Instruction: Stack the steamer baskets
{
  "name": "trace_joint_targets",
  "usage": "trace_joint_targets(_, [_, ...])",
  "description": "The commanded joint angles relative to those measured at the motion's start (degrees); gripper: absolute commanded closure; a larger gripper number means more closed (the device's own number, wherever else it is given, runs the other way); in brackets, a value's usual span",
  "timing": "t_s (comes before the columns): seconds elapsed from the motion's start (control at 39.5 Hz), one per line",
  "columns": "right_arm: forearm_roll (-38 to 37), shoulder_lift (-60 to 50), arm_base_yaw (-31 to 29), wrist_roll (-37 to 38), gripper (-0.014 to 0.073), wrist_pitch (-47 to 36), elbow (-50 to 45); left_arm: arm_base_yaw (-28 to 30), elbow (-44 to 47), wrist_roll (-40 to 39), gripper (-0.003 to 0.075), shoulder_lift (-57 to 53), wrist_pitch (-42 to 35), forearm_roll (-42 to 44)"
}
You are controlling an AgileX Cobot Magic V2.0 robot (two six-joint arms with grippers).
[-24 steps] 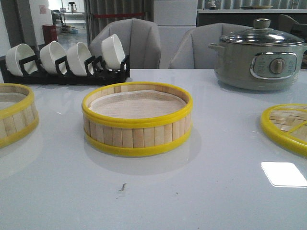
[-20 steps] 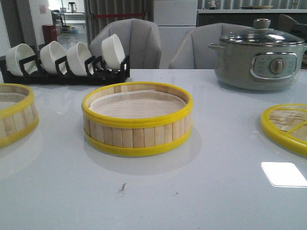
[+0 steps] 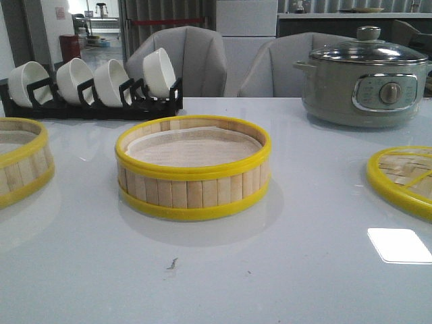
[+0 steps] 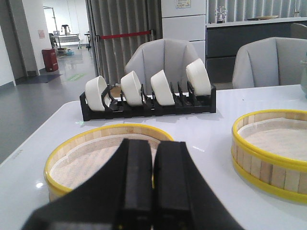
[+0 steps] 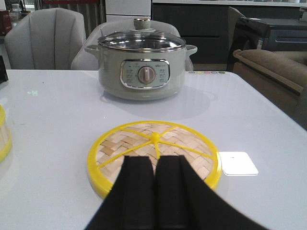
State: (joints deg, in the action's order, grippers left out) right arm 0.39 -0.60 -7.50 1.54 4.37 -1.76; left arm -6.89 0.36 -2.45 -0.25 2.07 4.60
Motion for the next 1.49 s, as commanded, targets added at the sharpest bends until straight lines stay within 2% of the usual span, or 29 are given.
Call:
trace_joint_targets(0.0, [-0.39,-1.18,0.09,-0.03,0.0573,-4.74,0.88,0.1,0.0,-0.2,0.0636,-0.7,-5.09,-0.51])
trace_joint_targets(1.09, [-0.39,-1.18,0.09,-0.03,0.0573,-4.74,0.88,-0.15,0.0,-0.04,0.0636,-0.7,-5.09,1.2])
trace_joint_targets(1.22, [-0.39,-1.18,0.09,-0.03,0.0573,-4.74,0.88,-0.28,-0.13,-0.93,0.0636,-0.29,-3.43,-3.39])
trace_joint_targets(1.32, [-0.39,-1.18,0.09,-0.03,0.0573,-4.74,0.88,-0.28,-2.68,-1.62,0.0636,3.81,-3.43,-6.48])
trace_joint_targets(1.47, [-0.39,-1.18,0.09,-0.03,0.0573,-4.74,0.88,-0.28,-13.3,-1.62,0.0636,17.11,-3.43,-7.34])
